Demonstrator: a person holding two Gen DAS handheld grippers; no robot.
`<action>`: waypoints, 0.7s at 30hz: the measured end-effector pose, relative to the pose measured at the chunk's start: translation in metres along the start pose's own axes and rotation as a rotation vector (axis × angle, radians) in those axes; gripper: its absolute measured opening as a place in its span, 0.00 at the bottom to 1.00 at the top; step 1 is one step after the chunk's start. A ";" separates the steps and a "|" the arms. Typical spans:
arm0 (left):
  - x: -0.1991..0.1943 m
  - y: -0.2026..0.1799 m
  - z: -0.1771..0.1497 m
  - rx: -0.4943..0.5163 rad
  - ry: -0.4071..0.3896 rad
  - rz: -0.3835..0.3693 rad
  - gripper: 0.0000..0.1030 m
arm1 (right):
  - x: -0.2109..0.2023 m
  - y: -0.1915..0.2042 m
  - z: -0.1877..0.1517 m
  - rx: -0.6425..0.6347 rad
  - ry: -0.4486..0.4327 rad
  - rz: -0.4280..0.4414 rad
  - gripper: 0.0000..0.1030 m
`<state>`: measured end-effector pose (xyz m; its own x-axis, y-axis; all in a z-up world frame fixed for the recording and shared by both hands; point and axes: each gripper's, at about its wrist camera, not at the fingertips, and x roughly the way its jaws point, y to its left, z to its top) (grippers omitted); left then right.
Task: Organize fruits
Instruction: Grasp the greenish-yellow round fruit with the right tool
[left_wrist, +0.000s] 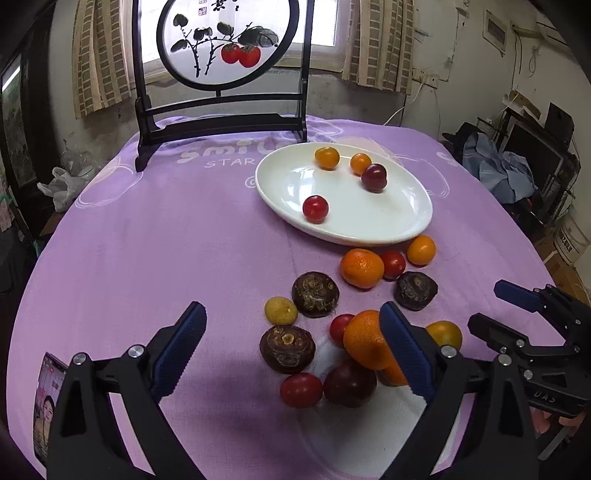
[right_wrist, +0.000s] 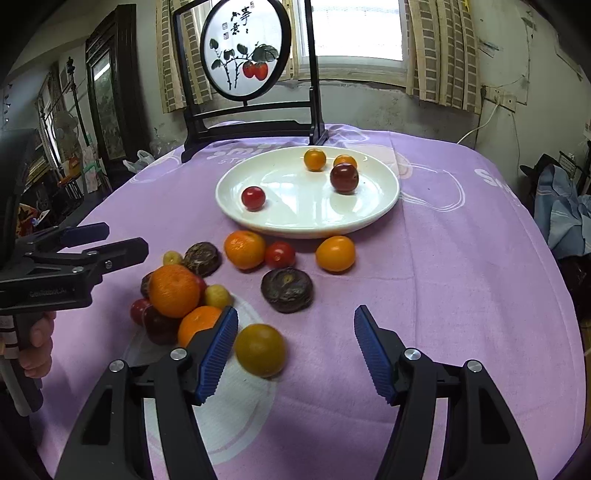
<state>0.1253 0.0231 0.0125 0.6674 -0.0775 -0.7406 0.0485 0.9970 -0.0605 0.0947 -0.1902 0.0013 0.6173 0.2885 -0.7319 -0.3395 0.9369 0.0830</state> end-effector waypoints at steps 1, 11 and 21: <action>0.000 0.002 -0.001 -0.006 -0.001 -0.005 0.90 | -0.002 0.003 -0.001 -0.009 0.001 0.002 0.64; 0.010 0.020 -0.014 -0.052 -0.001 -0.004 0.90 | 0.004 0.024 -0.030 -0.097 0.084 0.006 0.69; 0.013 0.037 -0.016 -0.111 -0.003 -0.034 0.90 | 0.038 0.026 -0.033 -0.133 0.169 -0.100 0.69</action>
<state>0.1239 0.0588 -0.0103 0.6688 -0.1115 -0.7350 -0.0113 0.9871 -0.1600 0.0859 -0.1615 -0.0466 0.5290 0.1477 -0.8357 -0.3801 0.9217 -0.0777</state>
